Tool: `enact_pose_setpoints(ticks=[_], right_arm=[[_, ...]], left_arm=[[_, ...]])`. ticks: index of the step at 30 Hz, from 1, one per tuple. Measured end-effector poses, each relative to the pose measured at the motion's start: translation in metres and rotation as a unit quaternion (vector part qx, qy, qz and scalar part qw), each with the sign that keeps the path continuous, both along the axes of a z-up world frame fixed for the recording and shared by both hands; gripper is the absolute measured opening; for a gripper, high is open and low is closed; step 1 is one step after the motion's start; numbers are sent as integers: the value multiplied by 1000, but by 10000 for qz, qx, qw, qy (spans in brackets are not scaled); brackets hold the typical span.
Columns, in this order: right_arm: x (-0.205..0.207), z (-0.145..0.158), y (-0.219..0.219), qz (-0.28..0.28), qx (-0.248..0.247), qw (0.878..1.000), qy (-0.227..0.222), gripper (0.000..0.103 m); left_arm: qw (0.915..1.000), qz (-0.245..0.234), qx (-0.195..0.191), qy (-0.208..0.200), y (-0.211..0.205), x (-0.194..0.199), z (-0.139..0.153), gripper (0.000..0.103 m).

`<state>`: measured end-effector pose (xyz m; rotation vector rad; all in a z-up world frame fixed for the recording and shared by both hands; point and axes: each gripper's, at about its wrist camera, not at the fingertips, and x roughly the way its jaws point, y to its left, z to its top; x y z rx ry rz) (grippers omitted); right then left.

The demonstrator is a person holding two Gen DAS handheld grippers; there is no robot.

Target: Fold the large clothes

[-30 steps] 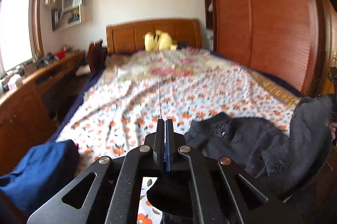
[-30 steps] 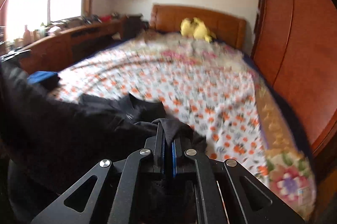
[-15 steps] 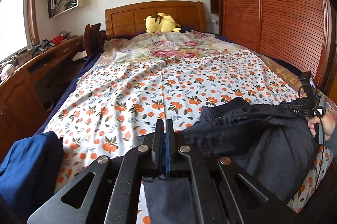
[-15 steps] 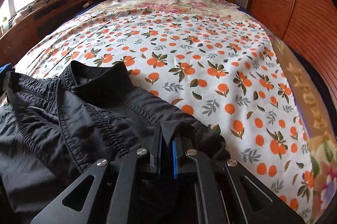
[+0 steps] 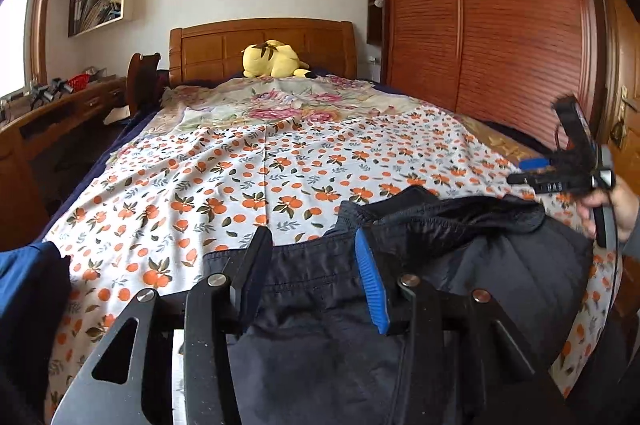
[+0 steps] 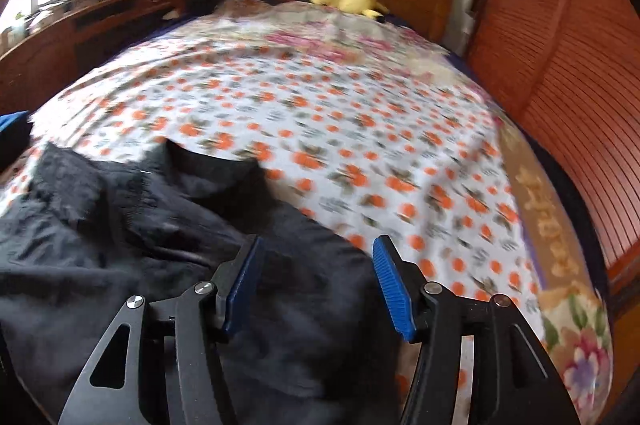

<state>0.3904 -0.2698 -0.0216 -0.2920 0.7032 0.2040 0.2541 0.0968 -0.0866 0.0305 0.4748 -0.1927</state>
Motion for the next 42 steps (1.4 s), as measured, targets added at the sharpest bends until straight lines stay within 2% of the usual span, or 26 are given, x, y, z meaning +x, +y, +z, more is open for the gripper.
enact_pose_setpoints(ticks=[2,3,4,6,11,13,16,17,18,20,21,23,27,30,33,34,36,38,42], right_arm=[[-3,1,25,305,26,9995,32,59],[-2,-1,40,452,37,9989,66,59],[-1,-2,52,569,57,9983,86,59],[1,-6,81,804,126,9966,155,59],[11,-24,134,1367,208,9882,652,59],[17,-33,149,1487,50,9851,860,59],[27,-52,163,1448,-442,9816,1161,58],[33,-57,167,1393,-595,9808,1224,44],[42,-59,172,1433,-676,9789,1293,25],[56,-62,183,1459,-948,9764,1282,11],[63,-63,190,1505,-1022,9751,1267,6],[76,-61,200,1458,-1234,9762,1029,5],[100,-50,214,1095,-1226,9850,522,5],[112,-55,219,975,-1144,9865,644,13],[109,-56,214,907,-1196,9865,654,38],[107,-51,209,902,-1112,9878,613,42],[98,-35,195,866,-865,9912,504,55],[89,-22,177,792,-744,9934,367,60],[68,-3,136,549,-828,9951,-10,62]], left_arm=[[10000,-4,-11,-11,7,-3,-3,46],[10000,-12,-44,0,10,-4,-4,52],[9999,-32,-117,21,16,-5,-6,64],[9998,-43,-216,23,24,-7,-8,77],[9995,110,-298,56,46,-11,-16,78],[9992,184,-340,99,56,-11,-20,79],[9987,261,-403,160,66,-11,-24,79],[9986,280,-420,172,69,-11,-26,79],[9984,294,-435,185,71,-11,-27,79],[9983,299,-450,199,72,-12,-28,79],[9983,304,-459,194,72,-12,-28,79],[9981,312,-485,195,72,-12,-30,79],[9983,251,-492,208,66,-10,-29,79],[9985,183,-487,156,59,-10,-24,79],[9989,62,-460,86,46,-9,-19,79],[9989,27,-455,77,43,-8,-19,79],[9989,-76,-451,90,34,-5,-18,79],[9988,-153,-453,121,25,-1,-18,79],[9983,-350,-438,162,4,4,-19,79]])
